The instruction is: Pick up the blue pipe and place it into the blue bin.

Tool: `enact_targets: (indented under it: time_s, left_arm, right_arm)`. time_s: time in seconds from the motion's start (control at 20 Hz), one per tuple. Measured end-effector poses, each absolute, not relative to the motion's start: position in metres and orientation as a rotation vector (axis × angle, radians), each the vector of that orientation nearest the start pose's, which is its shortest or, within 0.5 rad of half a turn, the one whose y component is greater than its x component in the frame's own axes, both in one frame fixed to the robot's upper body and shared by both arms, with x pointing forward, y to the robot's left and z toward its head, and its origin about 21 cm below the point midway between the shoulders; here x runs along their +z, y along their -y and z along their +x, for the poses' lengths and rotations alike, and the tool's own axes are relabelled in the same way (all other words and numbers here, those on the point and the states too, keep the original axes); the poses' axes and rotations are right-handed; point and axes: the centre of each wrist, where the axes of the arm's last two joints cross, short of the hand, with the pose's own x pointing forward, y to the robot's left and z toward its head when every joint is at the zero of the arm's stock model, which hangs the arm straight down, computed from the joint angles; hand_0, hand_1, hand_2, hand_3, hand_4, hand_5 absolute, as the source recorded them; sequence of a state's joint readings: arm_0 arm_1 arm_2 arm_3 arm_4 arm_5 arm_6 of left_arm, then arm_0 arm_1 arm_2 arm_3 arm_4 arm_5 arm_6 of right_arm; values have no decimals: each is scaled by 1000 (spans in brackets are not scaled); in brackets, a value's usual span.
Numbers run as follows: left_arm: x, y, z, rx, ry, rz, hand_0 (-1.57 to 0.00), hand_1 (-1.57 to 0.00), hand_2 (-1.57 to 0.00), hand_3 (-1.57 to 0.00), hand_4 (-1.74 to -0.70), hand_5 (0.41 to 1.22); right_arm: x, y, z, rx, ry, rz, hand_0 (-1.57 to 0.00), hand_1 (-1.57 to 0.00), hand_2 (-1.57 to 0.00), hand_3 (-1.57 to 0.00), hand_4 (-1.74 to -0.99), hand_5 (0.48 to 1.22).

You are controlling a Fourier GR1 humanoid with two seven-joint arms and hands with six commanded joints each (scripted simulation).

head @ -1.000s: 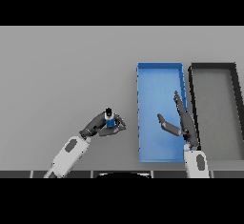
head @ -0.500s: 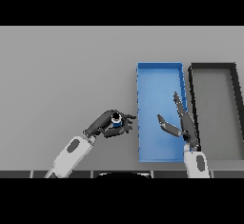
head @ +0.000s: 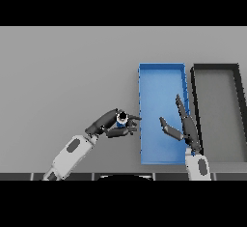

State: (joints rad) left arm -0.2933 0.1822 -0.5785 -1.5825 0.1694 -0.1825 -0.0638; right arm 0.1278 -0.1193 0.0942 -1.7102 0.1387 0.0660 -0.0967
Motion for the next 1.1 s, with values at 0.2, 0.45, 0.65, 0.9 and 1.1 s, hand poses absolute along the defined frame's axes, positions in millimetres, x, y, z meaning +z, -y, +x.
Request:
enact_targets:
  time_s: [0.2,0.45,0.65,0.9,1.1]
  left_arm:
    - [55,-106,261,-776,1665,-635,-1570,-1570,-1570,-1443,-1730,1220]
    - [50,-109,260,-788,1657,-631,-1571,-1571,-1571,-1438,-1731,1221]
    - [52,-109,261,-792,1661,-625,-1571,-1571,-1571,-1440,-1731,1221]
    - [50,-112,263,-793,1661,-613,-1571,-1571,-1571,-1439,-1731,1221]
    - [54,-109,262,-803,1665,-620,-1571,-1571,-1571,-1437,-1732,1221]
  right_arm:
    - [1,242,214,286,1653,-82,1,1,1,1,-1192,628]
    - [4,243,215,279,1691,-54,1,1,1,1,-1195,610]
    - [43,252,221,314,1744,180,1,1,1,1,-1215,561]
    - [101,244,229,595,1771,356,1,1,1,1,-1286,520]
    - [134,216,236,767,1760,473,1,1,1,1,-1297,522]
